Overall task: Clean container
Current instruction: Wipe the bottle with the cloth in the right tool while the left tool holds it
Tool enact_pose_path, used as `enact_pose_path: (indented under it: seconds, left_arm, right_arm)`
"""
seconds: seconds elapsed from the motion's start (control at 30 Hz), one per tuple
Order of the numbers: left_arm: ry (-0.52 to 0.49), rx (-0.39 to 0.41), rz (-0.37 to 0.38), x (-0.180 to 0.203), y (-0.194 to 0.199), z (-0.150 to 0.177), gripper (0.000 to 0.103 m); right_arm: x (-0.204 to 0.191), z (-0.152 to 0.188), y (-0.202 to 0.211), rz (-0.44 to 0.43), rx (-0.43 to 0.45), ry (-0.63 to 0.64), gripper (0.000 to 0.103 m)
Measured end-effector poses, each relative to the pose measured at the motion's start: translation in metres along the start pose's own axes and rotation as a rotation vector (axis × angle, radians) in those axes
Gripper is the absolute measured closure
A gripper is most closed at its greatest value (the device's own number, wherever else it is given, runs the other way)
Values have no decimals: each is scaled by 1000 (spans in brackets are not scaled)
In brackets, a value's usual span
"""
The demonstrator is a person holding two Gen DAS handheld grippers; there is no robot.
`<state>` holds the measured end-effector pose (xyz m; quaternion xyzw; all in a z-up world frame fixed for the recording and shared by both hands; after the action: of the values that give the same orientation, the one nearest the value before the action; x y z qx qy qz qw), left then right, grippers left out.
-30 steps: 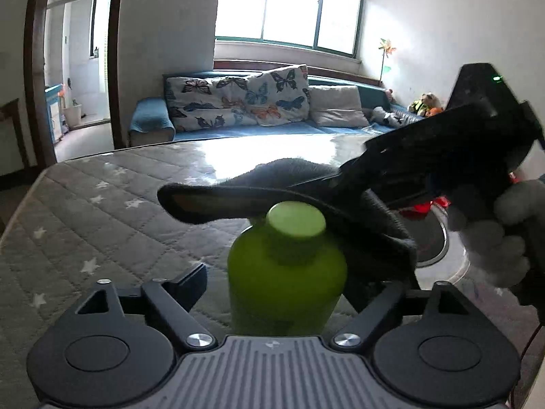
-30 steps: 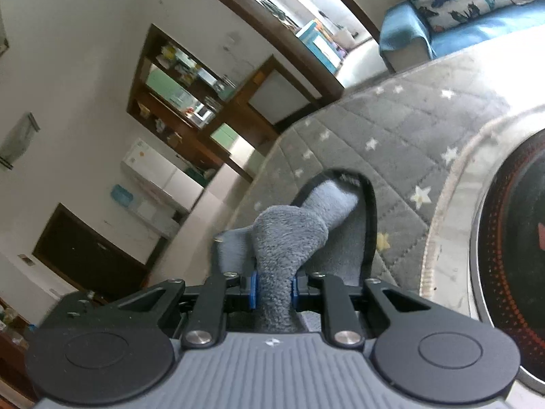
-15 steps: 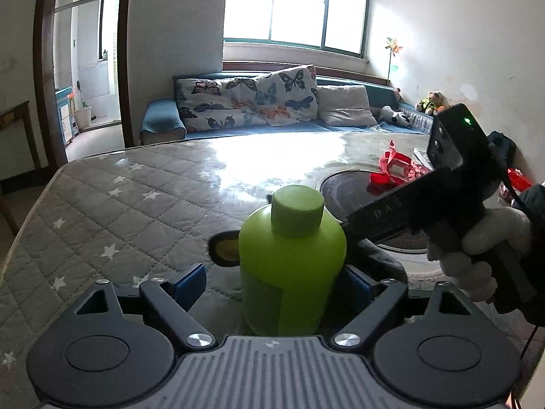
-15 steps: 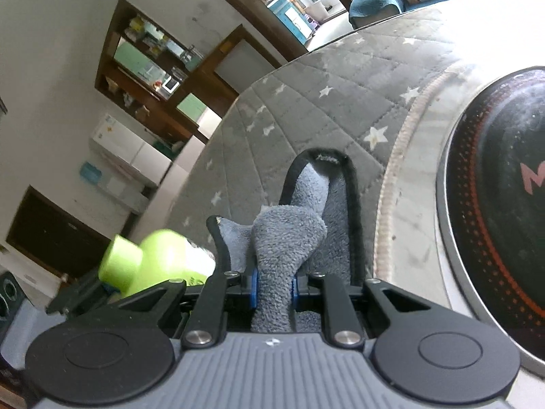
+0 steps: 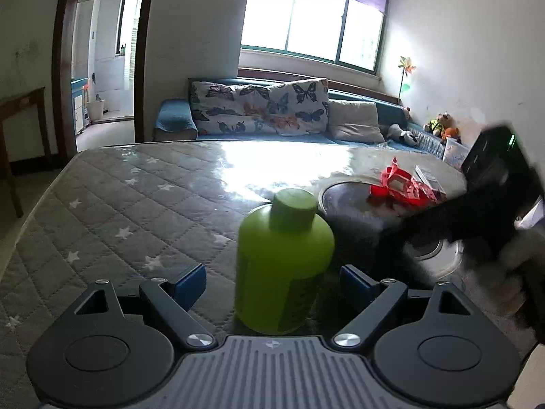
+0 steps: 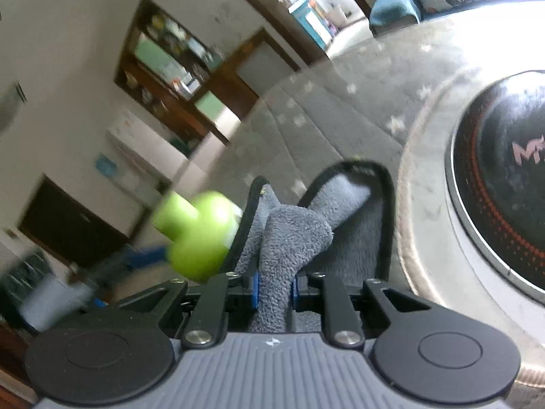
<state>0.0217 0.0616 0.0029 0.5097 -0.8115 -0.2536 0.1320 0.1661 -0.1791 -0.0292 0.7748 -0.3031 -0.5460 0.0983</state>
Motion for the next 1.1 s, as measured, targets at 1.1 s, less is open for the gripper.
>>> enact_pose_path:
  seconds: [1.1]
  left_arm:
    - [95, -28, -51, -16, 17, 18, 20]
  right_arm:
    - [15, -7, -56, 101, -88, 47, 86]
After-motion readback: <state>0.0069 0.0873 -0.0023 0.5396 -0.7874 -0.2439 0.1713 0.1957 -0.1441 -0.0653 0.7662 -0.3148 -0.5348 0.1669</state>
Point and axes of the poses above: each gripper's, at about its wrist camera, not at the fingertips, and y roughly against the way its jaws point, x to its right, z to its underside, the point moved 1 cm from there along -y, roughly the way its jaws point, and after that the axes turned 12 degrees about -y, right-handed, at the moved point
